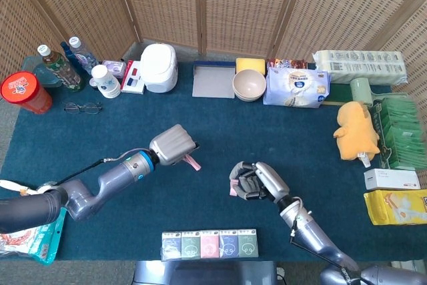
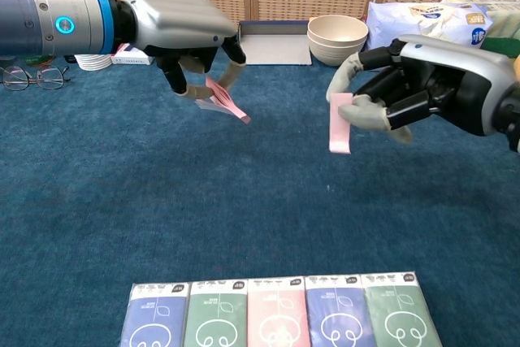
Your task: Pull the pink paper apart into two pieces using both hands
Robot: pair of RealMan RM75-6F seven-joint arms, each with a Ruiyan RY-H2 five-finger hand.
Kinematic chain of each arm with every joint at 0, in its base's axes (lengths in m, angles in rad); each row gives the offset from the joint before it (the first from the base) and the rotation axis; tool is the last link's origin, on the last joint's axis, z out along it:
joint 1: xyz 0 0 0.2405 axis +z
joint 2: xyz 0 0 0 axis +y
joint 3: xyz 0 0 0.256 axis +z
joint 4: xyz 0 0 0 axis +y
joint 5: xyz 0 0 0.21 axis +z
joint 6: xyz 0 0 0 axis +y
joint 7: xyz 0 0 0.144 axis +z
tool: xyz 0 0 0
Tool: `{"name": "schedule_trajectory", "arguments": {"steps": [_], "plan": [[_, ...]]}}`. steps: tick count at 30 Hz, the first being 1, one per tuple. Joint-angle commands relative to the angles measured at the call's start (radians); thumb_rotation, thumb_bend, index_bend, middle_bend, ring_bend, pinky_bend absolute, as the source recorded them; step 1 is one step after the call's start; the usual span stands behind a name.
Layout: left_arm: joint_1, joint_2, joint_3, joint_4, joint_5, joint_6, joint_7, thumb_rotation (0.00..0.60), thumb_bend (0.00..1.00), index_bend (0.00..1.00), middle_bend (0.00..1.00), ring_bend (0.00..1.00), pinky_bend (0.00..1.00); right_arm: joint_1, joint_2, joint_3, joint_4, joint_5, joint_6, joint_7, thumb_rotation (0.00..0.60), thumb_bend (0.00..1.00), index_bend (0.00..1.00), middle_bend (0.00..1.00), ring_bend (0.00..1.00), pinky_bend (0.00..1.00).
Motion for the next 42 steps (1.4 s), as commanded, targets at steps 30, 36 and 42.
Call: {"name": "schedule_trajectory", "arguments": {"steps": [30, 36, 42], "plan": [[0.288, 0.176, 0.048, -0.196, -0.161, 0.294, -0.029, 0.6, 0.3, 0.16, 0.35, 0.32, 0.53, -0.056, 0.086, 0.018, 0.137, 0.045, 0.101, -0.181, 0.6, 0.42, 0.16, 0.33, 0.34, 0.41], [0.447, 0.229, 0.097, -0.246, -0.127, 0.478, -0.073, 0.6, 0.3, 0.16, 0.35, 0.32, 0.53, -0.093, 0.097, 0.002, 0.143, 0.043, 0.171, -0.305, 0.6, 0.42, 0.18, 0.34, 0.34, 0.41], [0.608, 0.24, 0.144, -0.276, -0.088, 0.663, -0.109, 0.6, 0.3, 0.16, 0.35, 0.32, 0.53, -0.137, 0.107, -0.021, 0.116, 0.044, 0.25, -0.464, 0.6, 0.42, 0.21, 0.34, 0.34, 0.41]]}}
